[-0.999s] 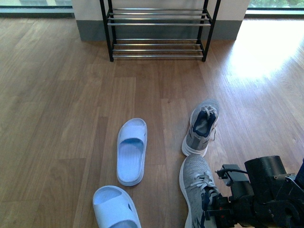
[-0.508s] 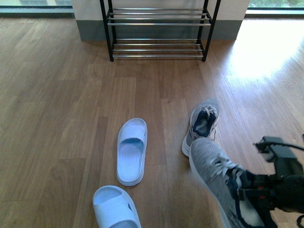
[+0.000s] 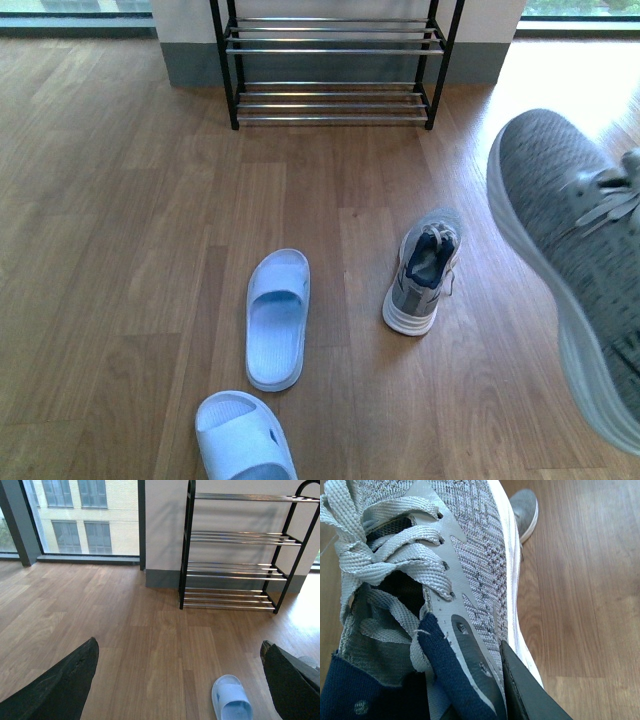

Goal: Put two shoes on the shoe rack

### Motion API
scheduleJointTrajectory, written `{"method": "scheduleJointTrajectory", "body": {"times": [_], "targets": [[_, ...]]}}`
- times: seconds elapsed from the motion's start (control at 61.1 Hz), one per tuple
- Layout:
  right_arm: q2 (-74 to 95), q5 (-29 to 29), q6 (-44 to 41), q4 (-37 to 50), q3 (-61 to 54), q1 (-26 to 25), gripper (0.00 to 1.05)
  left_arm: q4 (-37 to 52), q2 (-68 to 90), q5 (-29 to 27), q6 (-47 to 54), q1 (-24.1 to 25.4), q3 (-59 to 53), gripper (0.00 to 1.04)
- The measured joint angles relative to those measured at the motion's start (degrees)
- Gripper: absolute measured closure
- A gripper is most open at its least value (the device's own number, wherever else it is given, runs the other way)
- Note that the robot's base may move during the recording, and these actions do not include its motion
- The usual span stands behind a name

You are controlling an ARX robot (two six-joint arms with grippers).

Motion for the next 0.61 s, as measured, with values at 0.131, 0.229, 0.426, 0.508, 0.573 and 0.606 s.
{"method": "scheduleJointTrajectory", "body": {"times": [0.131,0.229,0.426,0.508,0.573,0.606], "targets": [[-10.34,0.11,-0.39,-3.06,-2.40,-1.86,1.03,0.00,0.00,-0.02,0.00,0.00,0.00,0.09],[-15.19,0.11,-0.46,-3.74,-3.74,-2.86,1.03,0.00,0.00,-0.02,0.00,0.00,0.00,0.09],[-15.47,0.07,-0.48,-3.76,-3.93,-2.93,1.03,0.00,0.00,-0.02,0.00,0.00,0.00,0.09],[-15.47,0.07,-0.48,-3.76,-3.96,-2.93,1.03,0.00,0.00,-0.02,0.00,0.00,0.00,0.09],[-15.47,0.09,-0.50,-3.76,-3.96,-2.93,1.03,0.00,0.00,-0.02,0.00,0.00,0.00,0.09],[-15.47,0.09,-0.50,-3.76,-3.96,-2.93,1.03,0.00,0.00,-0.02,0.00,0.00,0.00,0.09]]}}
